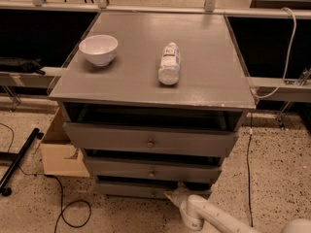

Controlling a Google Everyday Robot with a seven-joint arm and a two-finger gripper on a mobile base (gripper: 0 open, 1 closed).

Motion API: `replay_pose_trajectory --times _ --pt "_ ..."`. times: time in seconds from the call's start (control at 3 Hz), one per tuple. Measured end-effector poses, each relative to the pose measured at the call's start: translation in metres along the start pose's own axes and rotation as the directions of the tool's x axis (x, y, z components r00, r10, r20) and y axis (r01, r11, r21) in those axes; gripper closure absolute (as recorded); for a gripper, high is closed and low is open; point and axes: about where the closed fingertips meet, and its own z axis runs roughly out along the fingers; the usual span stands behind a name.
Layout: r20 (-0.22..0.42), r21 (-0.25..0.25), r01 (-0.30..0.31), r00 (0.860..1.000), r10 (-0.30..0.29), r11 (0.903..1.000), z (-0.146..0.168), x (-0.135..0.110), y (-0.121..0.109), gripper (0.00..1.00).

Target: Open bottom drawer

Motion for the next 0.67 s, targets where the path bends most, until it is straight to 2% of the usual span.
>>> replay_pose_trajectory --times 0.33,0.67 --pt "0.000 0.000 0.000 1.000 0.000 1.0000 0.0000 0.0000 0.0000 0.73" --pt "0.000 0.000 0.000 1.000 0.000 1.0000 0.0000 0.0000 0.0000 0.96"
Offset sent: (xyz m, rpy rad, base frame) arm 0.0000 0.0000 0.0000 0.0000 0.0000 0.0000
